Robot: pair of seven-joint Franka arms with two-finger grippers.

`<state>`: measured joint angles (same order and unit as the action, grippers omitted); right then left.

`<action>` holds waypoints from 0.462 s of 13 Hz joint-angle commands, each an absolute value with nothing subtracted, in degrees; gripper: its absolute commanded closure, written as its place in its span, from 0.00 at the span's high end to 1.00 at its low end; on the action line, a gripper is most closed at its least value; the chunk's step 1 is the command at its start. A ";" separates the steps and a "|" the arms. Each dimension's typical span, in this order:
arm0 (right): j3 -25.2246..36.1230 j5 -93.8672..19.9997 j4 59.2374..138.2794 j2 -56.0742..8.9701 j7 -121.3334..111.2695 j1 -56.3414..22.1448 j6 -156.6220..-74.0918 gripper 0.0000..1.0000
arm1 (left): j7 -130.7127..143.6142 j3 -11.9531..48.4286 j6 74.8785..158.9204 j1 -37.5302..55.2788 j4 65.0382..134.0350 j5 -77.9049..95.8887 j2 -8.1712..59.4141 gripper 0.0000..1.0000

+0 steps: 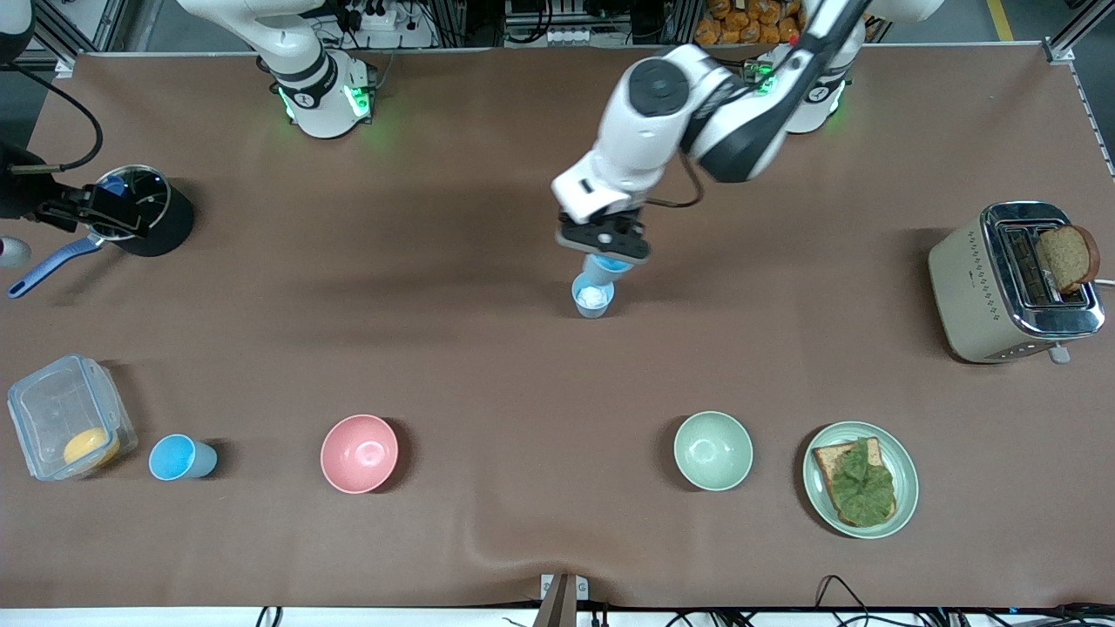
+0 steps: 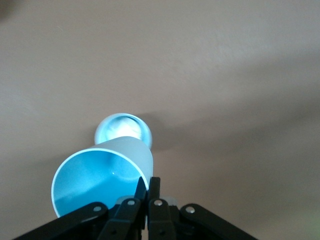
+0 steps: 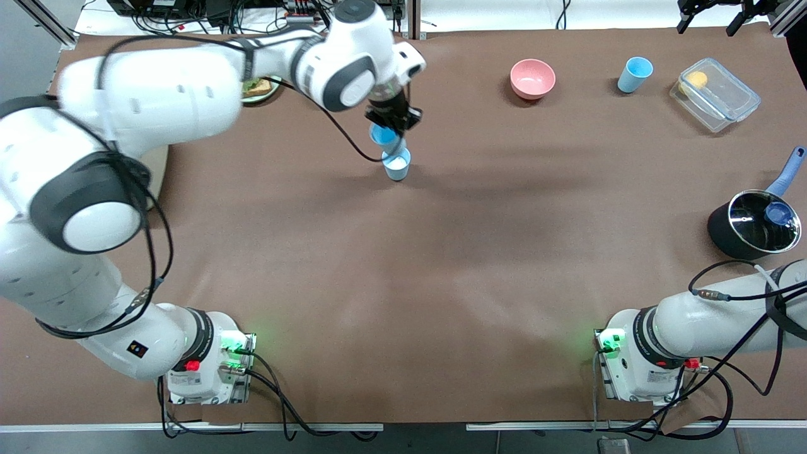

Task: Stack blue cups with both arms
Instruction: 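Lift the cup with the left gripper and lower it onto the center cup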

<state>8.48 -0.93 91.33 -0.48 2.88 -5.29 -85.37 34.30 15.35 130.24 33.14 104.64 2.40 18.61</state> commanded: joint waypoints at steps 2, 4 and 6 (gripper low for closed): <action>8.61 -0.18 90.35 -0.79 2.64 -5.36 -84.64 1.00 | 36.21 14.33 129.46 34.19 100.98 0.53 23.29 0.00; 8.61 -0.18 90.35 -0.79 2.64 -5.45 -84.64 1.00 | 35.69 13.19 129.55 34.19 101.34 0.53 23.47 0.00; 8.61 -0.18 90.35 -0.79 2.64 -5.36 -84.64 1.00 | 36.03 13.10 129.46 34.19 101.51 0.44 23.47 0.00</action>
<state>8.51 -0.93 91.32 -0.48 2.88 -5.29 -85.37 35.11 13.33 130.24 33.82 102.51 1.87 23.29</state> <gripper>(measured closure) 0.000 0.974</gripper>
